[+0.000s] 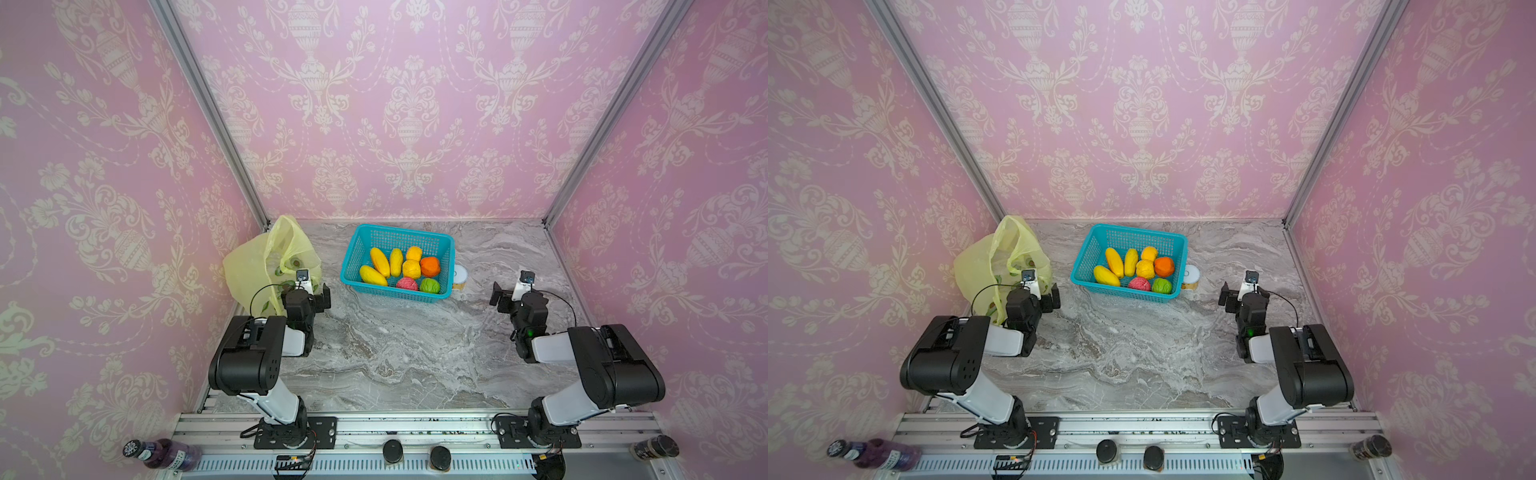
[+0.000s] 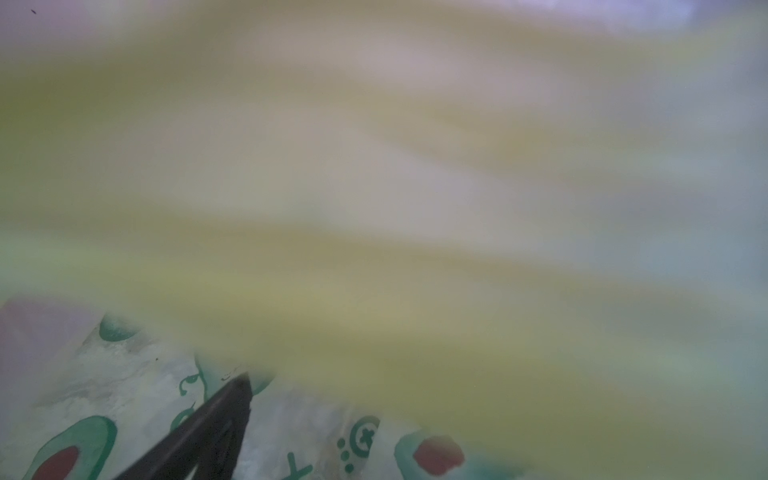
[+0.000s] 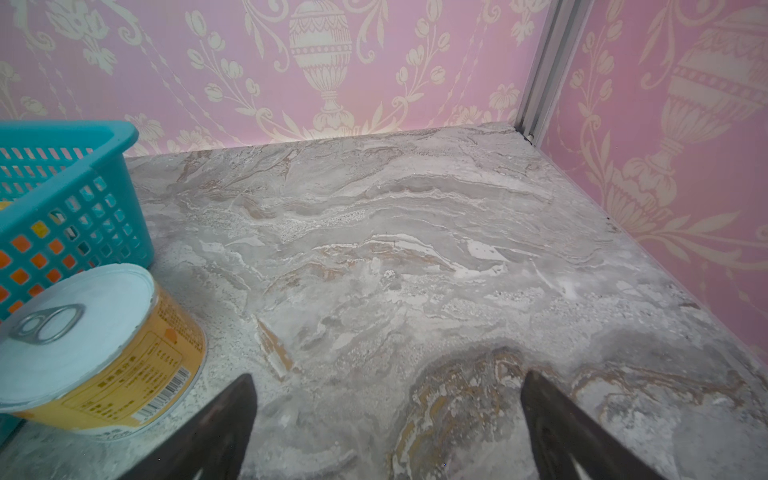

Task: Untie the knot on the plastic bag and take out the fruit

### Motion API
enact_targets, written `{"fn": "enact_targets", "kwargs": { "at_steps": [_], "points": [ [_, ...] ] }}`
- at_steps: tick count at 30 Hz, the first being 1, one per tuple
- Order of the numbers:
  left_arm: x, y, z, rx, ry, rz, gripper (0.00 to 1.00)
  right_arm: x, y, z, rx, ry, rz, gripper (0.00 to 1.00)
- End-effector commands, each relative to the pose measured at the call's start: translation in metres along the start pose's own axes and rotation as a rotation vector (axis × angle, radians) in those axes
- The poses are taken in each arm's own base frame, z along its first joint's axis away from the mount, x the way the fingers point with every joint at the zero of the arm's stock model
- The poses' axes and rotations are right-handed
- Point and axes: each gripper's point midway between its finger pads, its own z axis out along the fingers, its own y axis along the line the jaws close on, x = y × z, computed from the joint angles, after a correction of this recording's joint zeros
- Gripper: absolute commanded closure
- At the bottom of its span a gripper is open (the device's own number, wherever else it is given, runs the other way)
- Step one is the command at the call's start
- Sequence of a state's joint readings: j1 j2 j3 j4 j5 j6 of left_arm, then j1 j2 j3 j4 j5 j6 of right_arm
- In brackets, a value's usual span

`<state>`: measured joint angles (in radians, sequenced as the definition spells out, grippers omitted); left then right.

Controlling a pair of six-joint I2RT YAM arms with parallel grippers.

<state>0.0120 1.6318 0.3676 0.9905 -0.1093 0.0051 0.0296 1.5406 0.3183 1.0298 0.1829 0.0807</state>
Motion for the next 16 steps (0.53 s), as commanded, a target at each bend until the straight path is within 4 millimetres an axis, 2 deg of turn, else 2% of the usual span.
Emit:
{"fn": "enact_targets", "kwargs": {
  "at_steps": [1,16],
  "points": [
    [0.0012,0.0007,-0.0010,0.010,-0.005,-0.025,0.01,0.0019,0.0068,0.0031,-0.026,0.020,-0.021,0.00],
    [0.0008,0.0007,-0.0010,0.010,-0.006,-0.025,0.01,0.0024,0.0114,0.0039,-0.039,0.026,-0.037,0.00]
  ]
}}
